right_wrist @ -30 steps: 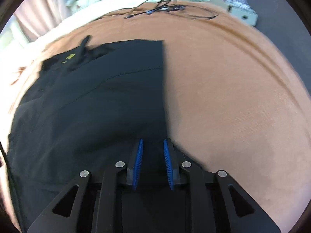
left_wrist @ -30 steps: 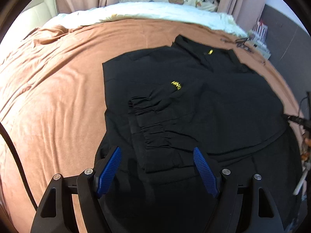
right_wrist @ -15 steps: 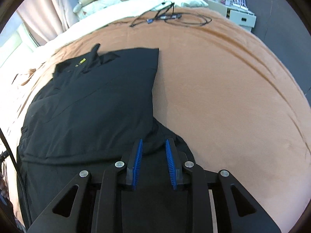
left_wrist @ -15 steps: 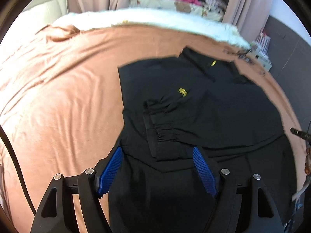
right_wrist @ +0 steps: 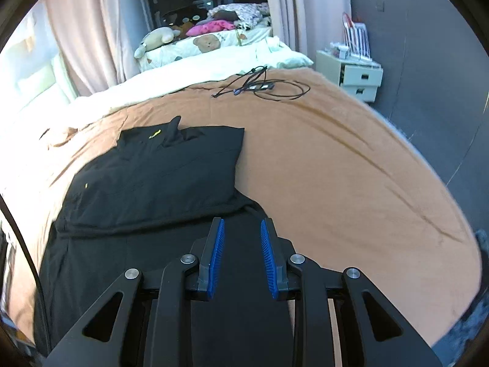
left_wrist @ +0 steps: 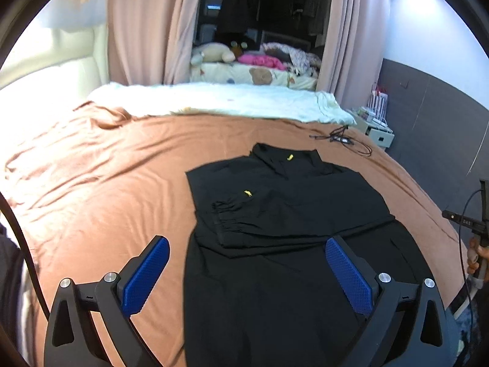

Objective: Fold large clothes

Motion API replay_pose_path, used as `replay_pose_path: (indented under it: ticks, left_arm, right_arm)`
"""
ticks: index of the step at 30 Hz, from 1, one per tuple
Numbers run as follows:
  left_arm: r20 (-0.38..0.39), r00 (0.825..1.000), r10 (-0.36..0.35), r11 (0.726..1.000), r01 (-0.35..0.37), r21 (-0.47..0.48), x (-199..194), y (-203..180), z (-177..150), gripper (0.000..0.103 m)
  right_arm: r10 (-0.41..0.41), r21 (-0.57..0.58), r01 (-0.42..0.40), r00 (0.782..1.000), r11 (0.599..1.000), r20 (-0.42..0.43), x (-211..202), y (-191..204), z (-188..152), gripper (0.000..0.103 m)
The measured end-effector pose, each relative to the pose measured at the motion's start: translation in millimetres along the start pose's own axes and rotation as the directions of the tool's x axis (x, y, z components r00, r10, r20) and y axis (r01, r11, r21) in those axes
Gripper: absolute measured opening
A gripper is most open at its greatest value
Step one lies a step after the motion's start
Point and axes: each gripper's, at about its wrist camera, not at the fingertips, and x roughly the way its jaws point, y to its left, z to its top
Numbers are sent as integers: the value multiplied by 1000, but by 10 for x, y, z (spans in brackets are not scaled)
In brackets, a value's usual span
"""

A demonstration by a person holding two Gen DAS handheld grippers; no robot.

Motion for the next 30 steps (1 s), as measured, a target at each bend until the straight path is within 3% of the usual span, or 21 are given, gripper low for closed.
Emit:
replay_pose_path:
  ticks: [4,8,12,15,18,22,27,30]
  left_arm:
    - [39,999,21,999,-20,-27,-323,2,-144,103]
    - [73,997,-8,998,13,-65,-601,42,-318,103]
    - [104,995,11,997,-3,-72,-929,56,-524,103]
    - [110,994,-18,997,27,-79,-1084,106,-726,103]
    - [91,995,-37,993,46,-107,-1182,147,-944,103]
    - [113,993,-33,993,46,-113,-1423,151,-1244,103]
    - [112,993,-32,994,44,-100,-1683,138,-1484,103]
    - [135,991,20,998,-11,-64,-1868,77,-1595,103]
  right_arm:
    - [13,0,-13,1000,1000,28,-289,8,-180,22]
    - [1,-9,0,997,1000,81,-575,13,-343,22]
    - [34,-4,-34,990,999,134,-901,-1,-592,22]
    - [96,-30,-92,981,995,170,-1082,30,-838,22]
    - [98,-101,-83,983,991,158,-1158,136,-1152,22]
    - [118,-106,-103,982,989,147,-1237,136,-1474,22]
    - [56,-151,-28,982,988,183,-1523,156,-1763,22]
    - [53,-158,-23,980,987,190,-1632,234,-1892,22]
